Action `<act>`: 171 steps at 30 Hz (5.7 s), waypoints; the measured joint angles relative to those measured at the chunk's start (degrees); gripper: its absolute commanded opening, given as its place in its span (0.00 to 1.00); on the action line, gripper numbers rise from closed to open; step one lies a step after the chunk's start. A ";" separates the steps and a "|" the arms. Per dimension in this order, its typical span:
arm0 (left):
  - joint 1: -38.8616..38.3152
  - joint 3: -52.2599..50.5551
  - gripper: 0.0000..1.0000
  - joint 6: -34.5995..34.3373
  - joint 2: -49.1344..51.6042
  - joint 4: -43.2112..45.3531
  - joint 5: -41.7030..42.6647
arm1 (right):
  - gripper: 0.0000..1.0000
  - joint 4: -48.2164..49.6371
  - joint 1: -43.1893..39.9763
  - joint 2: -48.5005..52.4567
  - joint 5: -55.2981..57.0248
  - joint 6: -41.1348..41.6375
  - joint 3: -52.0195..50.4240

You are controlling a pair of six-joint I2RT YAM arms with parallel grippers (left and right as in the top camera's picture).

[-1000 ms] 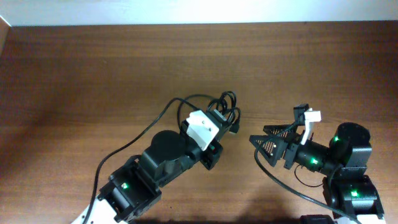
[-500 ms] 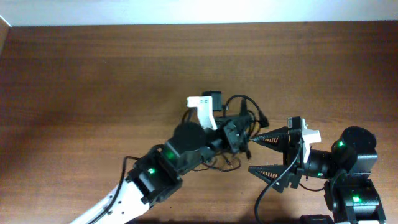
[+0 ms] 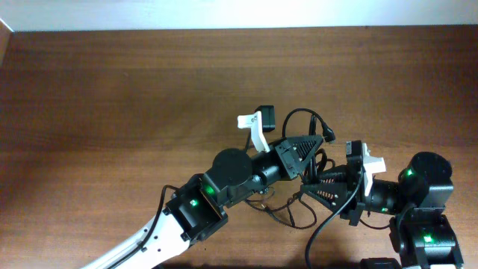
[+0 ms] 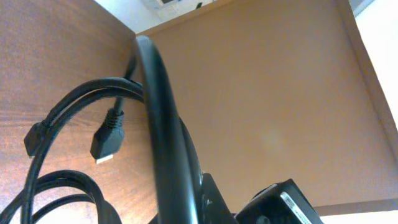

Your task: Untangle cables

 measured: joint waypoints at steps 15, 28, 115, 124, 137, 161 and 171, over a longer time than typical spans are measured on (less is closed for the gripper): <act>-0.09 1.01 0.99 28.09 0.59 -21.16 4.31 | 0.04 -8.26 0.00 0.04 24.37 9.70 0.00; -0.09 1.36 1.00 52.11 0.74 -37.38 8.33 | 0.04 0.85 0.00 0.04 16.68 18.03 -0.04; 17.14 1.18 0.99 40.19 9.31 -45.03 -20.24 | 0.99 -21.92 0.11 2.62 64.98 26.32 0.33; 17.14 1.18 0.99 40.19 9.31 -45.05 -20.24 | 0.99 -22.38 0.11 7.96 65.00 25.86 0.33; 24.63 14.19 0.99 71.58 -3.32 -64.48 -2.05 | 0.99 -22.18 0.11 8.52 61.66 17.55 0.33; 24.90 14.36 0.99 78.03 -7.45 -68.24 2.36 | 0.88 17.68 0.07 49.20 55.80 -3.82 0.35; 24.90 14.36 0.99 78.03 -7.45 -68.24 2.36 | 0.89 19.45 2.32 49.24 55.98 -22.77 0.37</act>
